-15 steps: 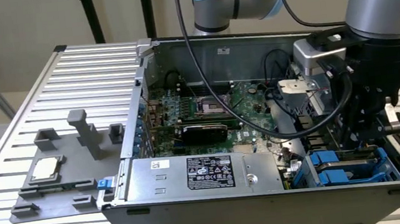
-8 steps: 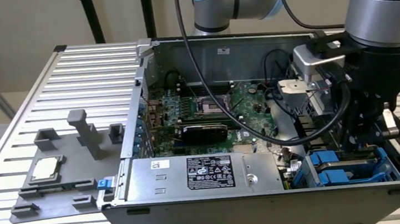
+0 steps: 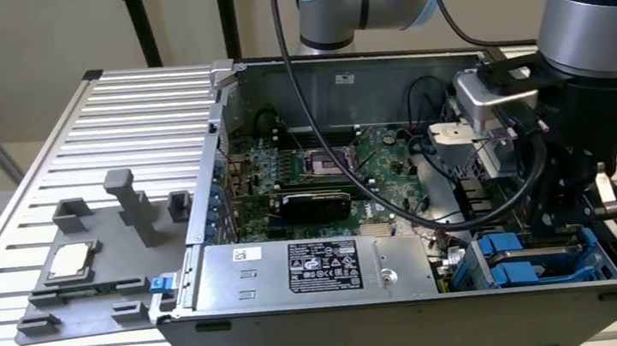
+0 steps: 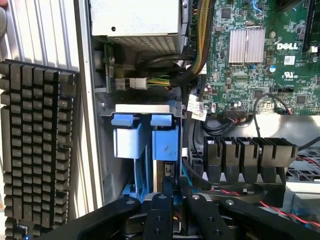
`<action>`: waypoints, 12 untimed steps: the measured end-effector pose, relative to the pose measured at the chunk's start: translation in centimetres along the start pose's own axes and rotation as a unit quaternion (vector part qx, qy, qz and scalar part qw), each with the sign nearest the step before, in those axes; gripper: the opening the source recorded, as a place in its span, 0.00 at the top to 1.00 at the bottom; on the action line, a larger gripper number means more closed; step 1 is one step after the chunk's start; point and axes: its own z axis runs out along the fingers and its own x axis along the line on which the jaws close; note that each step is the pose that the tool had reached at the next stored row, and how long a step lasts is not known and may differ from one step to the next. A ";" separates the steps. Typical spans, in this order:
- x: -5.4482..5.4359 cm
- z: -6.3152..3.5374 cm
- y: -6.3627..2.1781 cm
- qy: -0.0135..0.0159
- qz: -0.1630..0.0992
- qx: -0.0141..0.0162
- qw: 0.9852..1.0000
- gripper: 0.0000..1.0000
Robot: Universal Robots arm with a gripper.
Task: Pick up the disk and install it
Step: 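Insert the second disk wire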
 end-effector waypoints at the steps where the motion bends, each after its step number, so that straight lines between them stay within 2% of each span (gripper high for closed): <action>1: 0.1 0.02 0.00 0.000 0.000 0.000 1.000 0.84; 4: 0.2 0.12 0.00 -0.002 0.000 0.000 1.000 0.84; 10: 0.2 0.23 0.02 -0.009 0.002 0.001 1.000 0.84; 12: 0.2 0.23 0.02 -0.010 0.002 0.001 1.000 0.84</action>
